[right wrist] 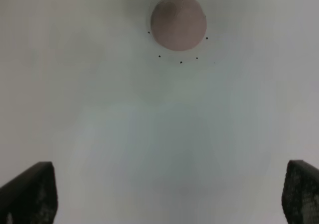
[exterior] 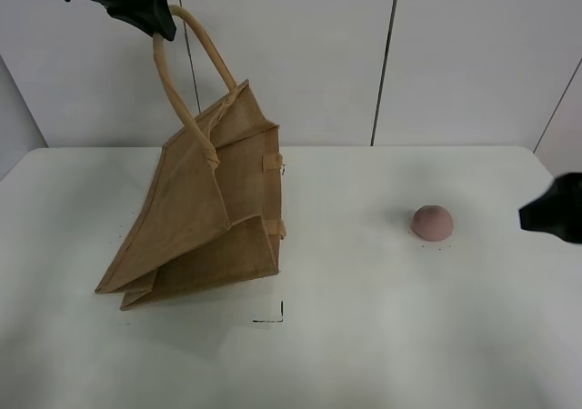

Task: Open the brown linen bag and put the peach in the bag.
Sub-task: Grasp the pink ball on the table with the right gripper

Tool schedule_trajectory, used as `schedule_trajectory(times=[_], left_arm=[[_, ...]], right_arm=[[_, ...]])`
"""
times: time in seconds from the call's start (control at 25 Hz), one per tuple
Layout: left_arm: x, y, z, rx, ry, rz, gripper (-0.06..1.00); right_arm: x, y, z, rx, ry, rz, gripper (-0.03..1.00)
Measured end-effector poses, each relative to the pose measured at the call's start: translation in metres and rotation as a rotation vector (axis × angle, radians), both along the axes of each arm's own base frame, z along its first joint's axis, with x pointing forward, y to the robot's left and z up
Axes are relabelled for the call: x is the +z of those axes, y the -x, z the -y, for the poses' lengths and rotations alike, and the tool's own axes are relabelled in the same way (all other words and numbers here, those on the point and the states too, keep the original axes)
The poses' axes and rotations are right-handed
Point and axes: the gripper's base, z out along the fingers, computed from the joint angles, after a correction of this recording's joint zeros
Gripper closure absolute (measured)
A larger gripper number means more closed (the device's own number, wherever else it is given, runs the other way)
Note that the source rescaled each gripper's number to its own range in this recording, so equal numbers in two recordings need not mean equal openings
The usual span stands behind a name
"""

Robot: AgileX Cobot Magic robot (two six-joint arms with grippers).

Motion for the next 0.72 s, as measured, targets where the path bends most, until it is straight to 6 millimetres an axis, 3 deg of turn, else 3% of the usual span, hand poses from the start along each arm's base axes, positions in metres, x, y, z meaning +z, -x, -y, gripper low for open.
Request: schedule_trajectory(times=[0.2,0.36,0.52,0.72], left_arm=[[0.0,0.0,0.0,0.0,0.0,0.0,0.94],[0.0,0.0,0.0,-0.001,0.001,0.0,0.94],[0.003,0.004,-0.001,-0.003,0.002,0.002,0.94],[0.004,0.005,0.0,-0.007,0.011,0.001,0.94]], right_arm=[[-0.03,-0.098,-0.001,0.003,0.005,-0.18,-0.03],[-0.06,-0.158,-0.014,0.049,0.019,-0.252,-0.03],[-0.095,-0.193,-0.027,0.071,0.022,-0.319,-0.03],[-0.135,-0.208,-0.024,0.054,0.06,-0.408,-0.03]])
